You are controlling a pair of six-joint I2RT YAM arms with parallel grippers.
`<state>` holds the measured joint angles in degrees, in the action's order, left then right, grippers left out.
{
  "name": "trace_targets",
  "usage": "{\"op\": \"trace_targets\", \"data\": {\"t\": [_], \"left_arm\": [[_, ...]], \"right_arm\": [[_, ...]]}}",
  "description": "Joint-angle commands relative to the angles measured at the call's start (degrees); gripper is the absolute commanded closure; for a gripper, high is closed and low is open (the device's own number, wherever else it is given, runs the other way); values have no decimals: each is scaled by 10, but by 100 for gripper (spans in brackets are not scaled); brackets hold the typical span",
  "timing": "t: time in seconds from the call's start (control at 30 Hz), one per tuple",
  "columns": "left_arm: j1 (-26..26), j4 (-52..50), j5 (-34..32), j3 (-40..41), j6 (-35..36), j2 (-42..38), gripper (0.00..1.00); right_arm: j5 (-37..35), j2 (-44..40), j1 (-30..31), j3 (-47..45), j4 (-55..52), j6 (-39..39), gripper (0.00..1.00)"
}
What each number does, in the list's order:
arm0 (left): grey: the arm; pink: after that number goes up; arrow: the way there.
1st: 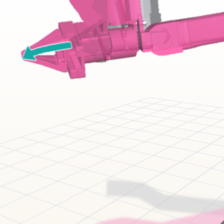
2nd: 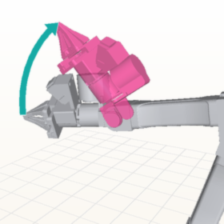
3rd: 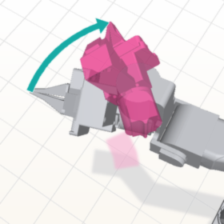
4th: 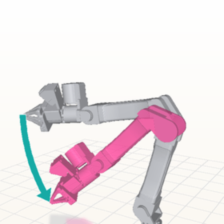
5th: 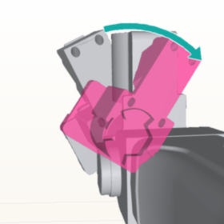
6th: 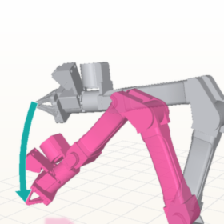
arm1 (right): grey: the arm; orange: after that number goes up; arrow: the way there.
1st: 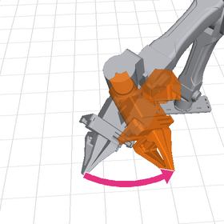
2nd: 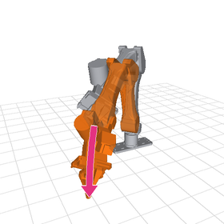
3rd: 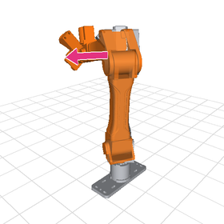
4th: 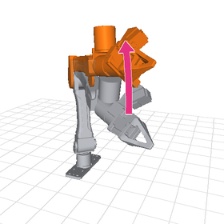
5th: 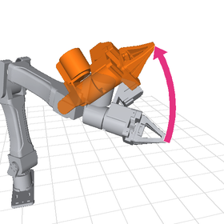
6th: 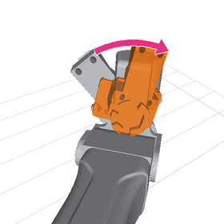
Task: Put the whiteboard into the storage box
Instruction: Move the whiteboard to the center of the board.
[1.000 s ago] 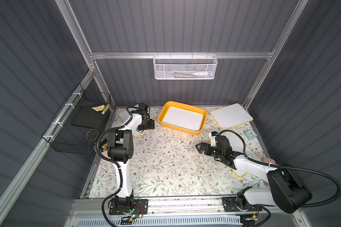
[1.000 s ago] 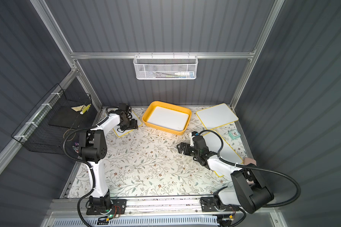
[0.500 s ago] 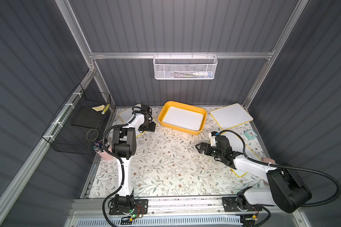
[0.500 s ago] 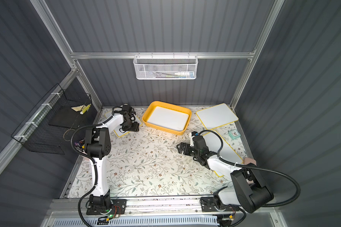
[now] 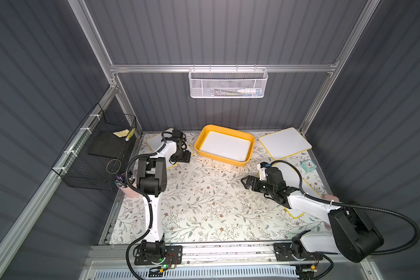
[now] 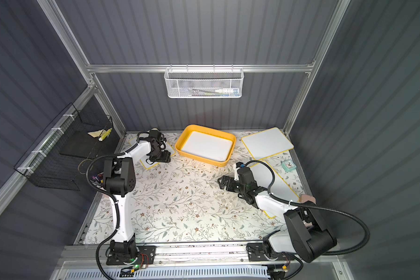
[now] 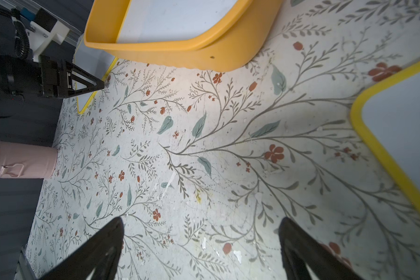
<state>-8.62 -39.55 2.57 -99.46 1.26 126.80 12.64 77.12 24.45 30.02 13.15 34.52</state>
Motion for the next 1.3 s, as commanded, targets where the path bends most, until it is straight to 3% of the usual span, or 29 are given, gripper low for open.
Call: {"op": "trace_targets", "data": {"t": [0.0, 0.37, 0.53, 0.73, 1.07, 1.27], "left_arm": [[-2, -22, 56, 65, -27, -18, 30], [-16, 70, 116, 271, -123, -132, 32], [-44, 91, 107, 341, -162, -176, 33], [-130, 114, 90, 390, -216, -197, 32], [-277, 220, 45, 490, -387, -268, 32], [-397, 251, -24, 458, -457, -255, 32]], "right_arm": [[5, 3, -4, 14, -6, 3, 1], [23, 28, -5, 19, 6, 12, 1], [21, 27, -5, 19, 7, 12, 1], [25, 37, -5, 23, 6, 13, 1], [19, 33, -7, 24, -2, 8, 1], [24, 40, -6, 25, 1, 11, 1]]}}
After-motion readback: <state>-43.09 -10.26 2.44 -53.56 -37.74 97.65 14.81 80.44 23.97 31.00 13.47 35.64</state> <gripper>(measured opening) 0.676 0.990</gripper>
